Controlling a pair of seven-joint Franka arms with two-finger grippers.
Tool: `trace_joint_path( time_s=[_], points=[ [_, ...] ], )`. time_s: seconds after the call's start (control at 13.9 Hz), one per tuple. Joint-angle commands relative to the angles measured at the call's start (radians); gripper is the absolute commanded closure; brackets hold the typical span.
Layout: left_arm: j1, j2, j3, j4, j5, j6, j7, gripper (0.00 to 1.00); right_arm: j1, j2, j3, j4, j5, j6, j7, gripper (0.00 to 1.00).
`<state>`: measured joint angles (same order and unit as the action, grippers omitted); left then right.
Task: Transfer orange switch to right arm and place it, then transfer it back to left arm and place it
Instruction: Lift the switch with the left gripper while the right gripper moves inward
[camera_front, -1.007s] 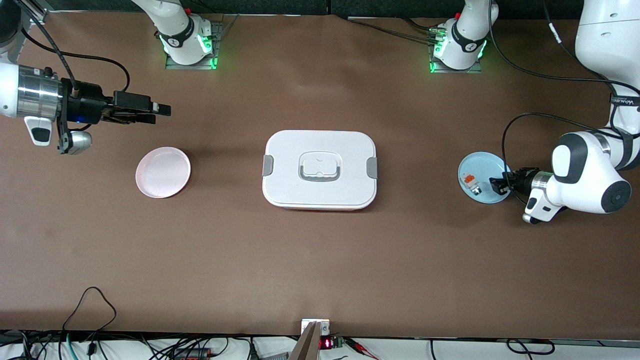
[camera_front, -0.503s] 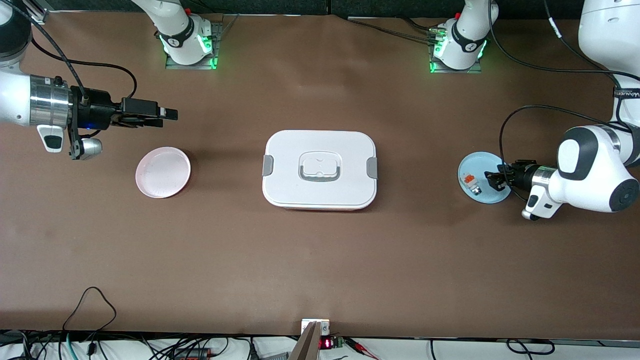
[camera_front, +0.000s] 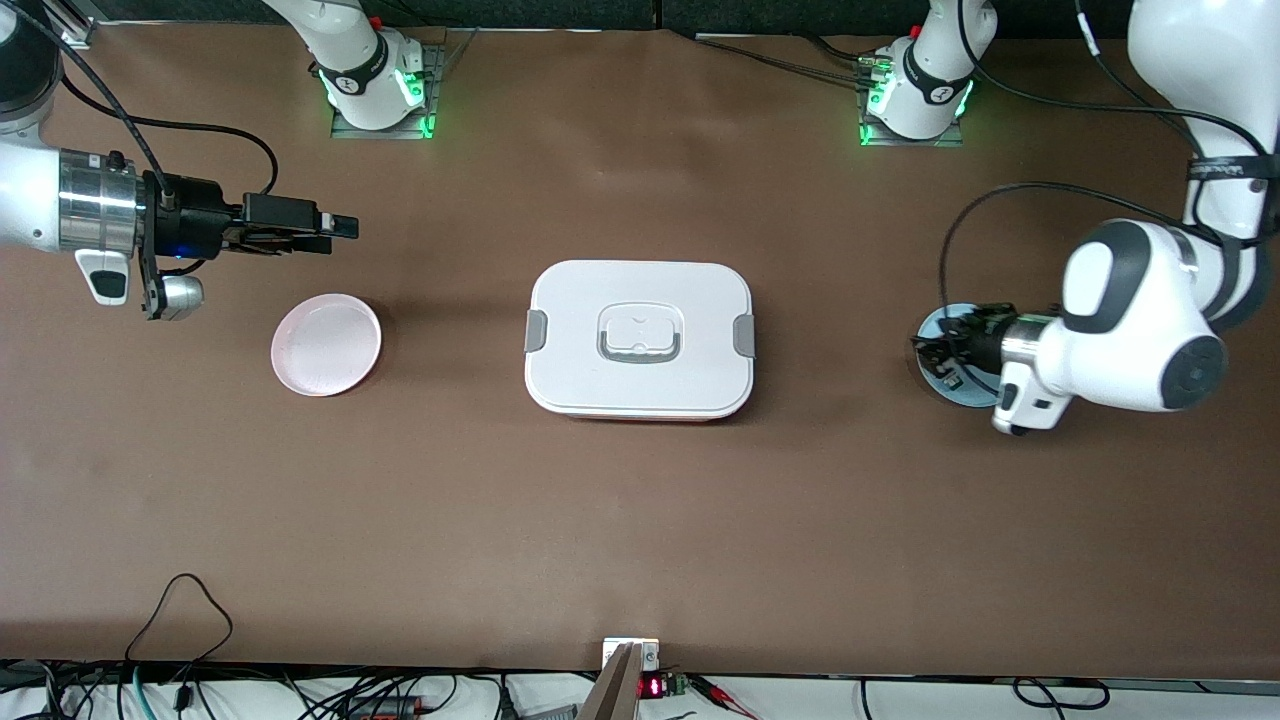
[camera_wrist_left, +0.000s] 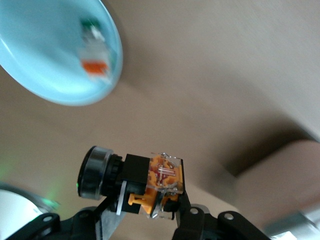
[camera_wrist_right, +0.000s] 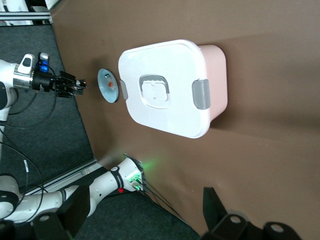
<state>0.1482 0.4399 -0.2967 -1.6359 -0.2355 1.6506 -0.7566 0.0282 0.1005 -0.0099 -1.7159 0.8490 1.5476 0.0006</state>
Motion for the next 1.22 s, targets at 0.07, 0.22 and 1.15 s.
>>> trace_joint_path(
  time_s=[0.07, 0.22, 1.15],
  points=[
    [0.007, -0.027, -0.079, 0.031, -0.062, -0.018, -0.174, 0.93, -0.001, 0.011, -0.001, 0.018, 0.105, 0.002, -0.007, 0.00],
    [0.007, -0.027, -0.131, 0.071, -0.103, -0.018, -0.292, 0.94, -0.001, 0.016, -0.001, 0.019, 0.133, 0.002, -0.005, 0.00],
    [-0.113, -0.023, -0.242, 0.214, -0.258, 0.110, -0.763, 1.00, 0.122, 0.045, 0.002, 0.018, 0.148, 0.081, 0.007, 0.00]
  ],
)
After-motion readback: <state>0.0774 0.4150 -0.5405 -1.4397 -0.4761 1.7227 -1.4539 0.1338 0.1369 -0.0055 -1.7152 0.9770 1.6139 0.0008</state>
